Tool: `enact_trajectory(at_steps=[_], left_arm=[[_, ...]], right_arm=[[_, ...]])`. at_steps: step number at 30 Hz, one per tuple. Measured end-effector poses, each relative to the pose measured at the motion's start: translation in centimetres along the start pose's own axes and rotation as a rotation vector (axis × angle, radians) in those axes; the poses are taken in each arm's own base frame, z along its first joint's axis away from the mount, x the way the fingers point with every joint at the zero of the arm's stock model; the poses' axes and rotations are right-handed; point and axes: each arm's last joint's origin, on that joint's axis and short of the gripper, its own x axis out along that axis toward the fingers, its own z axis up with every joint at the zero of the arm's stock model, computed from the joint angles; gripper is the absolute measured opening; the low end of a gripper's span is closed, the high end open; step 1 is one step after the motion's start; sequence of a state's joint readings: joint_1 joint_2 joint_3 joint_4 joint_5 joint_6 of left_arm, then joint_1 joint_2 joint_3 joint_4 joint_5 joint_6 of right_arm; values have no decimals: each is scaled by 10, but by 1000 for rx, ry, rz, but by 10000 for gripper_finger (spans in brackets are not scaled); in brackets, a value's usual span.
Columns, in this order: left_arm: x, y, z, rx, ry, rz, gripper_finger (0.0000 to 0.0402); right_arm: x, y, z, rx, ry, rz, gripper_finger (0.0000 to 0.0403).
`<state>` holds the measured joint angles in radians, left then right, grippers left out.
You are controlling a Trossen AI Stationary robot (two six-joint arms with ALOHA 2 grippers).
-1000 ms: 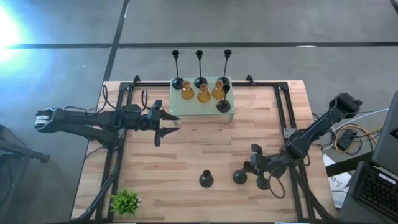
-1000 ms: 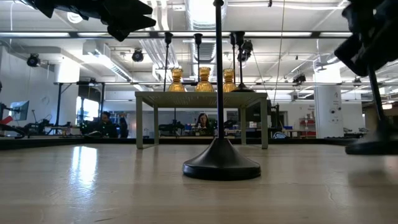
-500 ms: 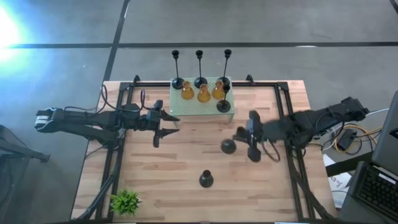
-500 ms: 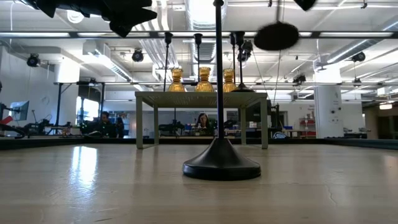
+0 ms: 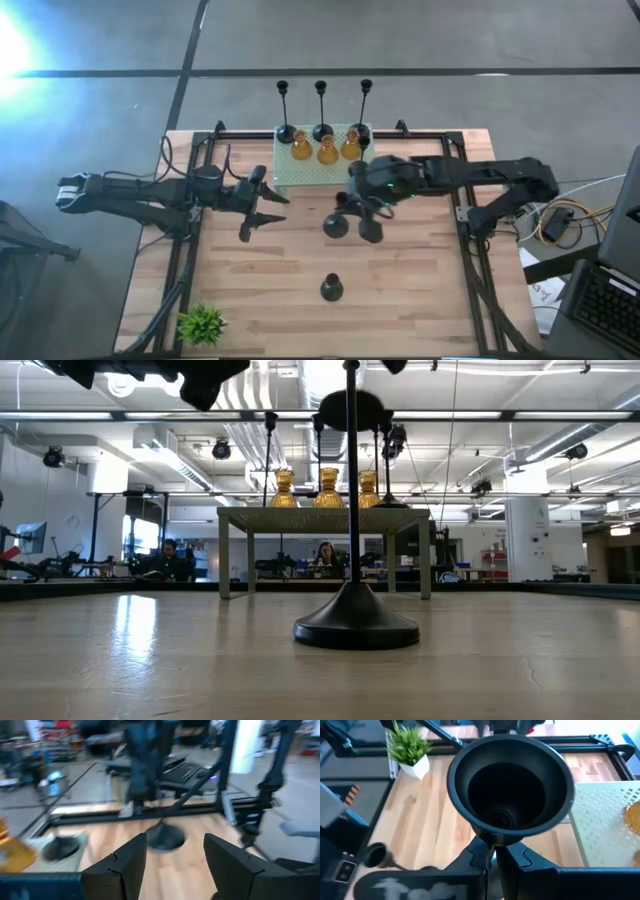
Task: Pick & Place candle stick holders
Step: Align the small black candle holder with the other small black candle holder on the shelf
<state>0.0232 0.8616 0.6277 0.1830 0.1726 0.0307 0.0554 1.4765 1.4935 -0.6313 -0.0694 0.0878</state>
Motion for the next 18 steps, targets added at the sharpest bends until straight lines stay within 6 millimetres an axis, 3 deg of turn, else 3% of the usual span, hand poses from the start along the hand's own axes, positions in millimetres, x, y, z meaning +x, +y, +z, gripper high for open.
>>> enact_trajectory(at_steps=[9, 18], left_arm=[[2, -4, 8, 10, -96, -163, 202], [29, 1, 9, 33, -84, -164, 202]], right_arm=[[28, -4, 26, -42, -5, 32, 11], [35, -3, 44, -68, -40, 74, 12]])
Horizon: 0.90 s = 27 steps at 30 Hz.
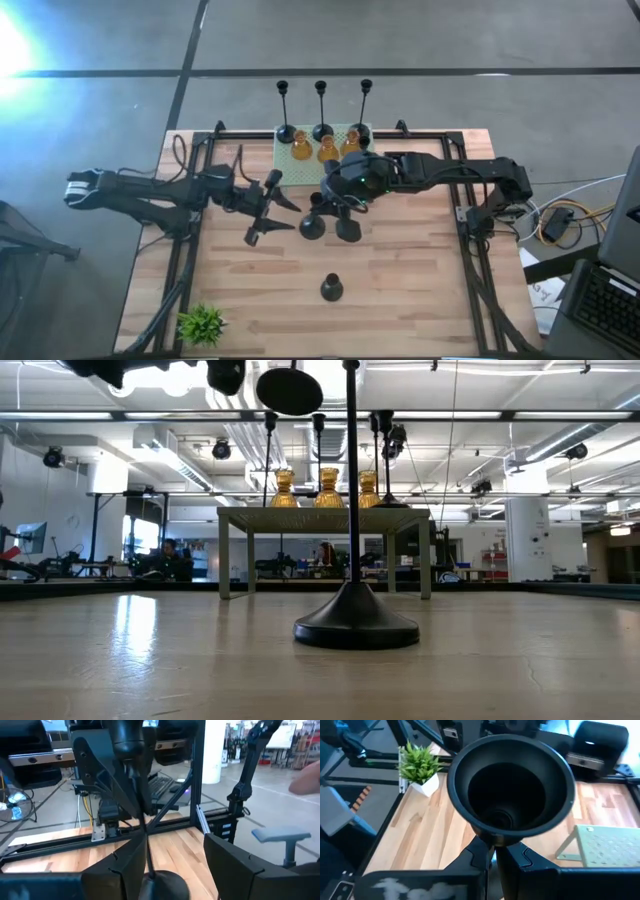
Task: Pick & Place candle stick holders
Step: Align the small black candle holder with the other small black candle holder on the shelf
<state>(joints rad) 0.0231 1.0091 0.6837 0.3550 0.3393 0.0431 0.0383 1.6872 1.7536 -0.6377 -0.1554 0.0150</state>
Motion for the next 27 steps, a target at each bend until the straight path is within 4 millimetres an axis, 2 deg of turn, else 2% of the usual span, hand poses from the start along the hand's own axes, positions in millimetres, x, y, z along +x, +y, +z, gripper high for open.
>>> enact_trajectory(at_steps=[13, 20, 23, 27], left_arm=[[50, 18, 9, 1, 95, -8, 202], [59, 21, 9, 25, 123, -13, 197], [58, 21, 10, 66, 119, -12, 170], [56, 21, 13, 75, 110, -5, 105]], right_arm=[[1, 0, -1, -11, 18, 7, 12], [1, 1, -3, -13, 29, 9, 12], [1, 1, -3, -12, 35, 9, 12], [1, 2, -3, -14, 31, 15, 12]])
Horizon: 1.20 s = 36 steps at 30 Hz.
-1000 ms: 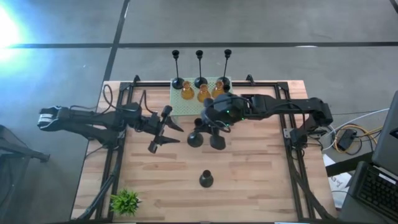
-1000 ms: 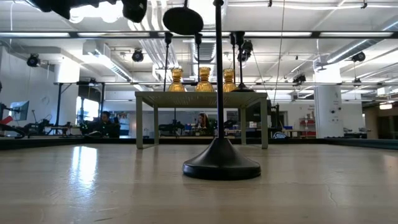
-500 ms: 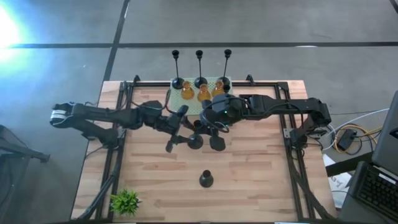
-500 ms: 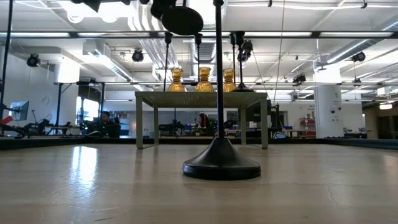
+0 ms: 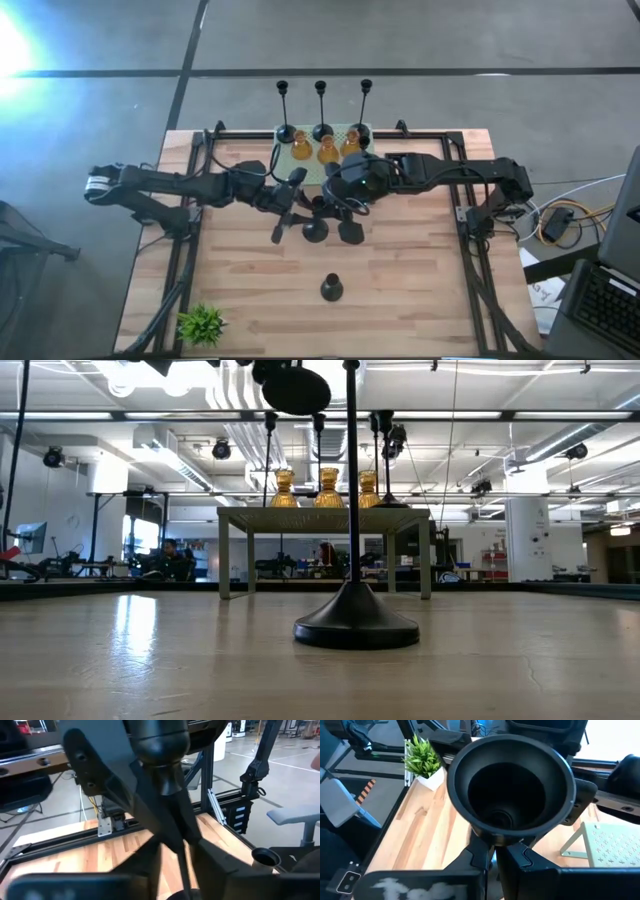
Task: Pick & Place candle stick holders
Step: Align the small black candle holder with the other small black candle holder on the shelf
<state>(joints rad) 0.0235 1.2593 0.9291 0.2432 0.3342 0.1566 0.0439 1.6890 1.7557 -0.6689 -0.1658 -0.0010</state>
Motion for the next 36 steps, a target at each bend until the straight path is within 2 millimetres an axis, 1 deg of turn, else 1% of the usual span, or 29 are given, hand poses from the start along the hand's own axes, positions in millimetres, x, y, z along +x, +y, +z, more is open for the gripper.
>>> enact_trajectory(at_steps=[3, 4, 5, 12, 14, 18, 20, 21, 23, 25, 28, 31, 33, 36], left_arm=[[0, 1, -1, -11, 12, 29, 42], [0, 1, -1, -18, 14, 42, 25], [0, 1, -1, -22, 16, 46, 18], [0, 1, -2, -26, 29, 57, 17], [-1, 1, -2, -26, 32, 63, 17], [-3, 2, 1, -28, 30, 84, 17], [-6, 1, 2, -20, 37, 82, 17], [-8, -1, -1, -25, 62, 67, 17], [-10, -2, 2, -16, 51, 61, 17], [-14, -3, 3, -21, 69, 58, 17], [-19, -3, 6, -19, 67, 81, 17], [-26, -4, 11, -12, 64, 129, 17], [-31, -4, 13, -9, 69, 178, 17], [-38, -6, 9, -7, 87, 268, 17]], right_arm=[[0, 0, 0, -5, 2, -4, 12], [-1, 0, 0, -7, 1, -5, 12], [-1, 0, 0, -7, 2, -9, 12], [-3, 0, -1, 0, 5, -10, 13], [-6, 0, -1, 1, 7, -16, 13], [-19, 2, 0, 4, 12, -26, 18], [-27, 3, -4, 14, 47, -43, 29], [-34, 4, -8, 21, 89, -62, 36], [-46, 5, -7, 19, 81, -116, 51], [-54, 4, -12, 41, 132, -161, 67], [-56, 4, -17, 87, 171, -177, 90], [-67, 7, -22, 132, 216, -194, 108], [-76, 9, -29, 170, 261, -237, 116], [-82, 13, -43, 208, 306, -332, 122]])
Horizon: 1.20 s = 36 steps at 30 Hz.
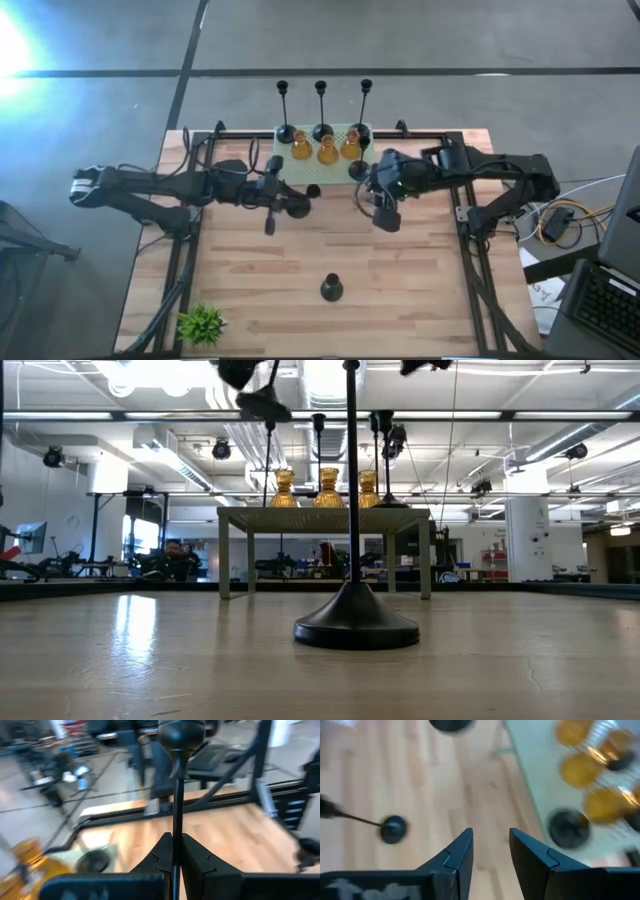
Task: Pick & Place candle stick holders
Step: Align the small black candle holder with the other small black candle holder on the shelf
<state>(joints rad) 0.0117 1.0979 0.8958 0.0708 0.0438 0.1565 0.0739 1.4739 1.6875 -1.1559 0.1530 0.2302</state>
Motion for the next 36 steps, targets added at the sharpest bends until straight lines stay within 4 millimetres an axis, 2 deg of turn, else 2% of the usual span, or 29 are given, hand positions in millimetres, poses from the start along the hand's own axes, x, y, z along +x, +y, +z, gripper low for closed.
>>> enact_trajectory(at_steps=[5, 12, 19, 26, 36], left_arm=[[-13, -1, -19, -21, -37, 111, 17], [-33, 1, -35, -40, -105, 260, 17], [-43, 5, -46, -47, -166, 380, 17], [-43, 24, -67, -79, -183, 504, 17], [-32, 48, -81, -86, -198, 513, 17]], right_arm=[[-14, 0, -36, 67, -62, -107, 117], [-21, -12, -87, 240, -234, -78, 96], [-8, -24, -133, 329, -346, -30, 79], [0, -30, -153, 342, -475, -15, 73], [0, -30, -154, 285, -493, -31, 80]])
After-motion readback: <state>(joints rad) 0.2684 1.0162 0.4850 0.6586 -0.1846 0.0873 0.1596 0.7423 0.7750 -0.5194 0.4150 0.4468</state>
